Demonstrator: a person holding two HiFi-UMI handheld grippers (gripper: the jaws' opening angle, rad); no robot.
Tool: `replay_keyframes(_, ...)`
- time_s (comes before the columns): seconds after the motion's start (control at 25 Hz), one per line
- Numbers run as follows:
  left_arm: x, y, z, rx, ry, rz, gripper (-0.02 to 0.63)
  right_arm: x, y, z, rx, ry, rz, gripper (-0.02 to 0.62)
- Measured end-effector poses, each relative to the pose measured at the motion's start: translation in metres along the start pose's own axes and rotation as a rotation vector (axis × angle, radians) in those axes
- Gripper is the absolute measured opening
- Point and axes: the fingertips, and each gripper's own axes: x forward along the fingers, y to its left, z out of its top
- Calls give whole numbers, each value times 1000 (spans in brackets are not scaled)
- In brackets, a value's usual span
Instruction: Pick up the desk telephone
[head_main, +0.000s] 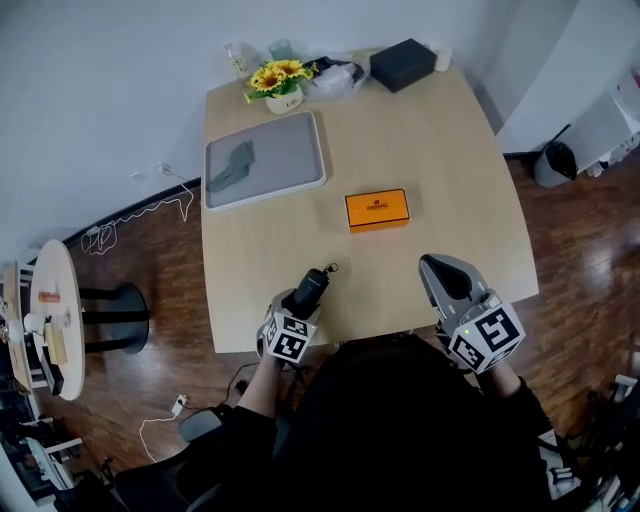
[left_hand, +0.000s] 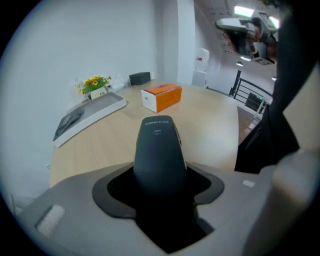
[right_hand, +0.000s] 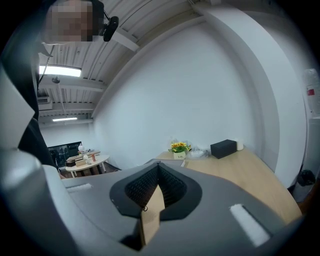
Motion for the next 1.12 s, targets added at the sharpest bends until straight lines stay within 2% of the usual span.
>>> replay_keyframes(0.2, -66, 2, 70, -3, -209, 63, 262, 4, 4, -2, -1, 3, 9, 2)
replay_keyframes(0.4, -145, 7, 148, 67, -402, 133, 264, 14, 9, -6, -4, 9, 16, 2)
replay_keyframes(0.56, -190, 1, 188, 124, -516, 170, 262, 21, 14, -5, -9, 9, 39, 2)
replay_keyframes(0.68, -209, -8, 206, 71, -592, 153, 262, 17, 13, -3, -4, 8, 37, 2)
replay_keyframes(0.8, -218, -10, 212, 0, -627, 122, 262, 12, 11, -4, -1, 9, 33, 2)
replay_keyframes(1.12, -220, -11, 215, 31, -625, 125, 262, 11, 8, 0, -1, 6, 23, 2)
